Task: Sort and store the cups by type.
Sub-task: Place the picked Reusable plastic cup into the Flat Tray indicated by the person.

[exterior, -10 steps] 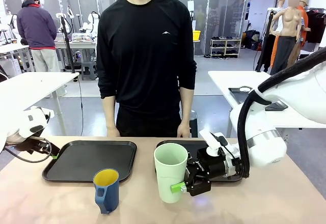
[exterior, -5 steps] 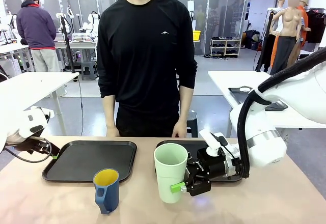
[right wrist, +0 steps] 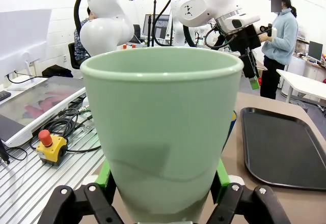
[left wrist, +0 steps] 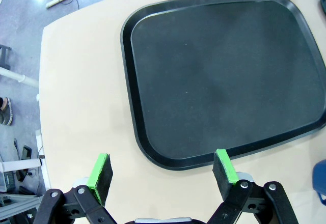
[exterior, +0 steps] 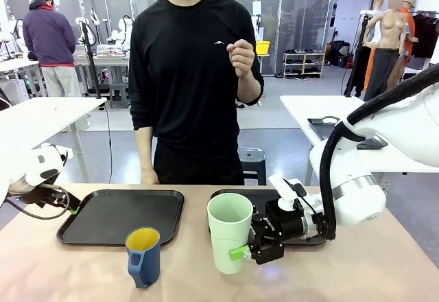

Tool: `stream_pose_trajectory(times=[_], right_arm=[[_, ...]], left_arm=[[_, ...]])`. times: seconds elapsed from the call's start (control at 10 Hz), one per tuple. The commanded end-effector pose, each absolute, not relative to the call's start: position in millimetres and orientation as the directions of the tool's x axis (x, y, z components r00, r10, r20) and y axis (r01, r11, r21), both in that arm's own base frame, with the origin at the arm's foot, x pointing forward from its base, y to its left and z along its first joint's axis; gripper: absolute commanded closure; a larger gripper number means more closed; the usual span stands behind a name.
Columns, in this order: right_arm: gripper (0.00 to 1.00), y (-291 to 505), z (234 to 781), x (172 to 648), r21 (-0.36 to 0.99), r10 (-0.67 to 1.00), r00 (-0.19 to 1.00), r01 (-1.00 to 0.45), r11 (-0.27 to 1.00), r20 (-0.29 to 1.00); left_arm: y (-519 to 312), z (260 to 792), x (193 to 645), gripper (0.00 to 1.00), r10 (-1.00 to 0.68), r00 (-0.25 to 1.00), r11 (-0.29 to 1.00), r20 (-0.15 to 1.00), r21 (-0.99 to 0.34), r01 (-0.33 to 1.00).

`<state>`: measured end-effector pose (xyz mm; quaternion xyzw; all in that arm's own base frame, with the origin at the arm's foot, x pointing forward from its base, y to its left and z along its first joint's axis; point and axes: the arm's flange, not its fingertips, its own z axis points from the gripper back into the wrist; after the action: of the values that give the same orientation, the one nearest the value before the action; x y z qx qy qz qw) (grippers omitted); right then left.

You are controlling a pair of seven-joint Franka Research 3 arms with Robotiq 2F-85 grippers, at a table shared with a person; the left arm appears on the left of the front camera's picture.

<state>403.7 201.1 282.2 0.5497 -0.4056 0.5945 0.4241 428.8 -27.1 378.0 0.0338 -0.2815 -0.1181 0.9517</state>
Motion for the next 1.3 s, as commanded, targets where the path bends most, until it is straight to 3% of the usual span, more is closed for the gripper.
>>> stream_pose_trajectory(times=[0.0,0.8,0.9,1.2], right_arm=[[0.38,203,283,404,-0.02,0.054,-0.04,-0.949,-0.316,0.998],[0.38,203,283,404,-0.02,0.054,-0.04,-0.949,-0.316,0.998],[0.15,201,282,404,-0.016,0.058,-0.036,-0.95,-0.311,0.998],[0.15,184,282,430,-0.047,0.097,-0.071,-0.972,-0.228,0.993]], left_arm=[[-27,378,429,0.0,-0.251,0.814,0.968,0.524,0.137,0.21],[-27,378,429,0.0,-0.251,0.814,0.968,0.524,0.137,0.21],[-27,378,429,0.0,-0.251,0.814,0.968,0.524,0.137,0.21],[-27,378,429,0.0,-0.251,0.814,0.968,0.524,0.137,0.21]])
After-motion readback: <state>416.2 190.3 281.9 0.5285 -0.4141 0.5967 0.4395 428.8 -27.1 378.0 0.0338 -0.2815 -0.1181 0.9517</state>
